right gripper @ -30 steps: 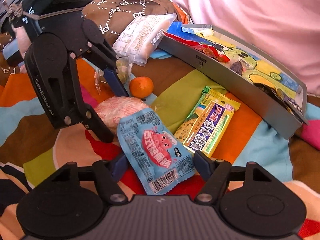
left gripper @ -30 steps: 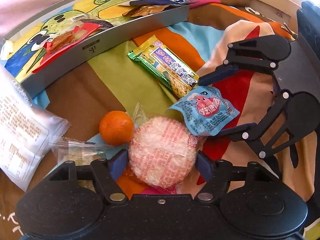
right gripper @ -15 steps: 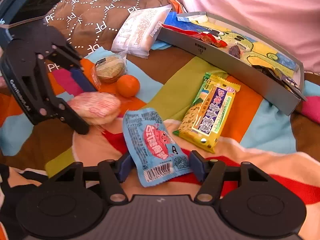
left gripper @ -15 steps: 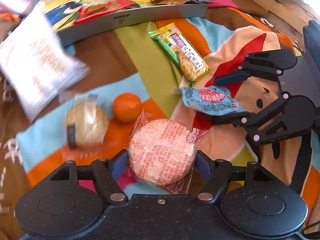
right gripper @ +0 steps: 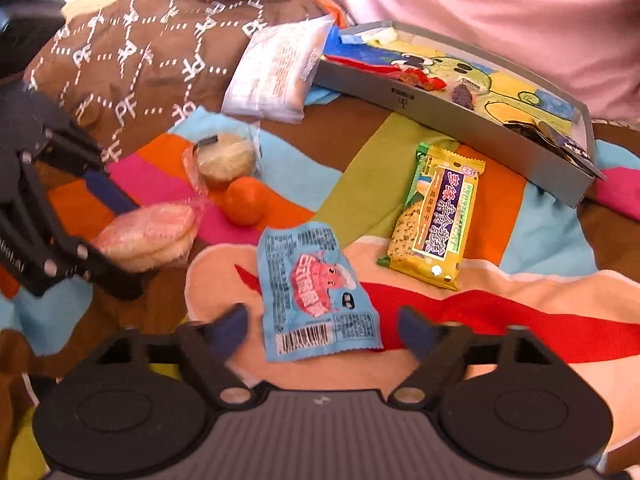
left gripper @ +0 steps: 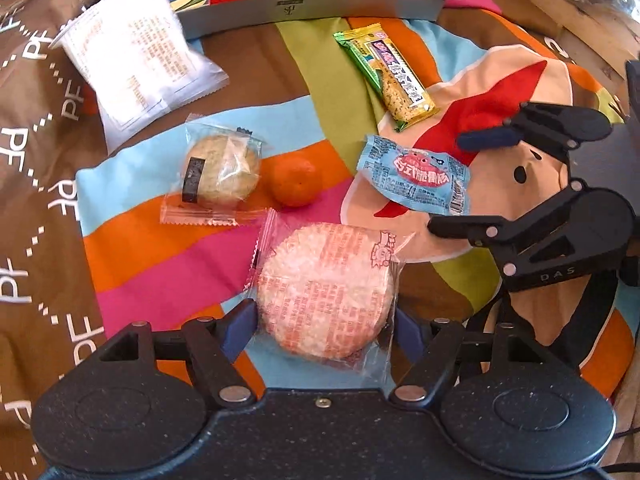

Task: Organize snacks
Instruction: 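Close the left gripper on the pink cake while the right grasps the blue candy packet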

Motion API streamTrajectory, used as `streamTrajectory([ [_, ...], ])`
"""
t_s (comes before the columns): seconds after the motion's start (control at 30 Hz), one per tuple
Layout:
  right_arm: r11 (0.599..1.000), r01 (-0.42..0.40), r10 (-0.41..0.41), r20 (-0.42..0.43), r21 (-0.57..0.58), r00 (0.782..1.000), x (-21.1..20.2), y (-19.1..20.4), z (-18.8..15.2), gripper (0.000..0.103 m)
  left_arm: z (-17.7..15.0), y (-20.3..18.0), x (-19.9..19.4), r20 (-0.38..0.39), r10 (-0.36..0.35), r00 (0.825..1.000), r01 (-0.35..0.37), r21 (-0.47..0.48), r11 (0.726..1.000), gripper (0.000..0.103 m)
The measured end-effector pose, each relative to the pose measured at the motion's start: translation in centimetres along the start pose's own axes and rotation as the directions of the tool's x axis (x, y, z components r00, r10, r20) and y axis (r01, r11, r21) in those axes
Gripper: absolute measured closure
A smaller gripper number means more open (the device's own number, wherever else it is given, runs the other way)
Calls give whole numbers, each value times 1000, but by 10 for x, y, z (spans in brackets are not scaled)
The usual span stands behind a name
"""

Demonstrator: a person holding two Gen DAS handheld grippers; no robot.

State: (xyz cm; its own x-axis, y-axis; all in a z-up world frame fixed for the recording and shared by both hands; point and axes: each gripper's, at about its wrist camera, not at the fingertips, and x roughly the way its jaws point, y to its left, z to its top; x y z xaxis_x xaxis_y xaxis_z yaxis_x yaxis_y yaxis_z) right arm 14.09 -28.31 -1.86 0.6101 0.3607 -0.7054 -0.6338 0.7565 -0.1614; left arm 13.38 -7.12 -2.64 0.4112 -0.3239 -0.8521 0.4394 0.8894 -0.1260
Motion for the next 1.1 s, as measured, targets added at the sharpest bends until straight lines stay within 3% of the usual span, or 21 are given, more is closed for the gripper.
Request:
streamTrajectory([
  [0.27, 998, -47, 45, 38, 42, 998, 17, -11, -3, 9, 9, 4, 9, 3, -15, 1000, 15, 49, 999, 13],
  [0.63, 999, -43, 42, 67, 13, 997, 21, -5, -6, 11, 17, 10, 18, -8, -35, 999, 35, 126, 991, 5],
  [0.83, 998, -61, 61, 71, -4, 996, 19, -1, -6, 21, 15, 10, 17, 15, -32, 999, 30, 117, 993, 9],
  [1.0, 997, -80, 79, 68, 2, 995, 18, 0, -5, 33, 11, 12, 12, 44, -33, 999, 28, 106, 994, 18],
  [1.1, 998, -66, 67, 76, -9, 995, 16, 5, -6, 34, 10, 12, 10, 58, -34, 998, 28, 104, 994, 23],
])
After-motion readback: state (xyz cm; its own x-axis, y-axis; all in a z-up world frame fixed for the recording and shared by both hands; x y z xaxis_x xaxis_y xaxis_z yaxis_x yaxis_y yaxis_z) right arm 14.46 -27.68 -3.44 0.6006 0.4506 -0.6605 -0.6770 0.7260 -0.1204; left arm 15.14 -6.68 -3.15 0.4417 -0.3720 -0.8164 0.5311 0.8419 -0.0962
